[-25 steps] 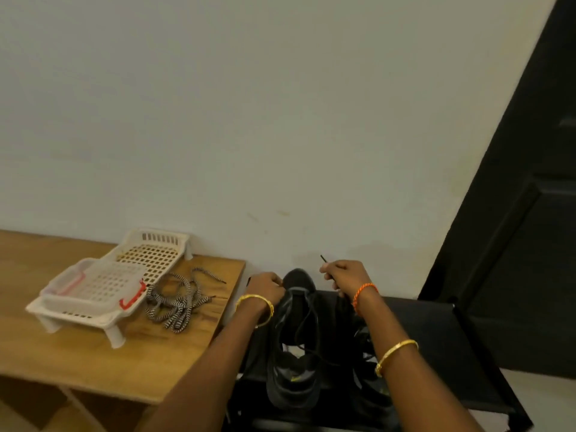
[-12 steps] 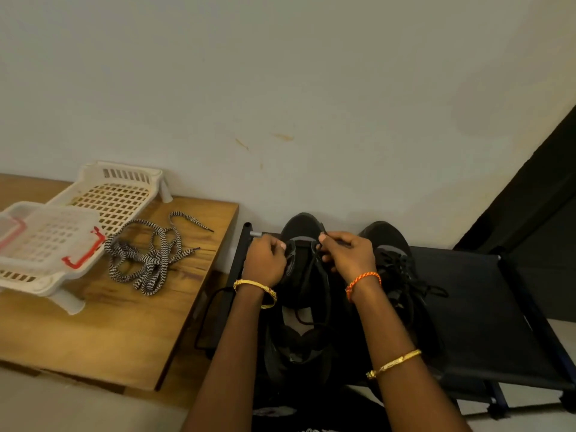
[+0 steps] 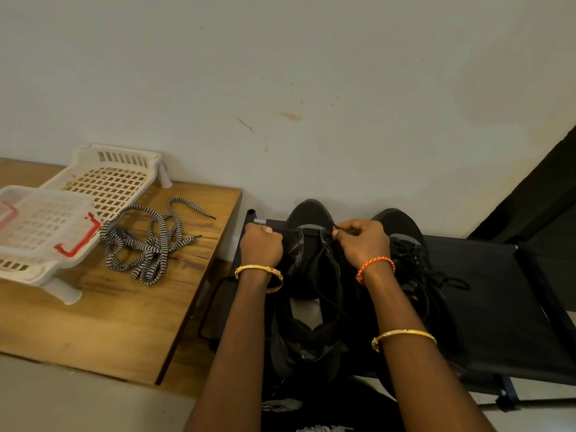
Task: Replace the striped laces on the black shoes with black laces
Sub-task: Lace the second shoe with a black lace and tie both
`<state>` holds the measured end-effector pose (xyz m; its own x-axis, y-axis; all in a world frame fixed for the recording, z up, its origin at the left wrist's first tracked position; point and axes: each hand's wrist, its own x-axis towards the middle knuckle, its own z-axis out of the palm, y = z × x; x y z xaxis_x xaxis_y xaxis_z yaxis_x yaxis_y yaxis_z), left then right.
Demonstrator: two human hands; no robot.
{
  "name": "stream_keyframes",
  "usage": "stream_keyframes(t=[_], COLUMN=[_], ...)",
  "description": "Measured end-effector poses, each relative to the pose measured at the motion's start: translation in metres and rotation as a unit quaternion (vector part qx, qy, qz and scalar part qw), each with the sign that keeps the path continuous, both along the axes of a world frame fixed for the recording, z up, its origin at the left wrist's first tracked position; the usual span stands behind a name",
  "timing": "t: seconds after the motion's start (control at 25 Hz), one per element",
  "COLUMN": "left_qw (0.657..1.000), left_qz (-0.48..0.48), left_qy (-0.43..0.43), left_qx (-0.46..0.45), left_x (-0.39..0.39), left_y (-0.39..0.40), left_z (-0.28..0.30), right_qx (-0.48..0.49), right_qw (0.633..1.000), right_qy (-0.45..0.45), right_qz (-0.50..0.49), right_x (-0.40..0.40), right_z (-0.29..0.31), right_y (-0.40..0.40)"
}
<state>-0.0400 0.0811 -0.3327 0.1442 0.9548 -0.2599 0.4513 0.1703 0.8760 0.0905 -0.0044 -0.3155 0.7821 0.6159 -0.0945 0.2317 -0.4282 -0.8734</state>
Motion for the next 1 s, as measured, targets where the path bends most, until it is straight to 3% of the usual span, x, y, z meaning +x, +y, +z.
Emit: stream_keyframes(t=[0.16,0.24,0.36,0.52,0.72,1.0], left_qw=[0.995,0.991,0.994,0.993,0.991,0.993], left_qz=[-0.029,-0.054,-0.080,-0.066,-0.088,-0.094], left_qy=[0.019,0.032,0.001,0.011,0.006,-0.032], left_qx=[0.096,0.120,0.080,0.099,0.098,0.059], left_x=[-0.003,-0.002,-0.001,-0.003,-0.007,-0.012], left_y=[-0.010,-0.011,-0.014,-0.014,-0.010,-0.008], left_z=[0.011,0.013,0.015,0.014,0.012,0.009], right_qx=[0.039,0.066,-0.003,-0.061,-0.071,-0.044], right_qw=[0.998,0.995,0.971,0.970,0.975,0.996], right_qy=[-0.046,-0.055,-0.143,-0.179,-0.160,0.038], right_qz=[-0.024,0.042,0.189,0.154,0.136,0.073], right_x=[0.003,0.002,-0.011,-0.018,-0.023,-0.027], right_z=[0.009,0.015,0.016,0.011,0.004,-0.001], right_y=[-0.001,-0.003,-0.001,0.007,0.013,0.020])
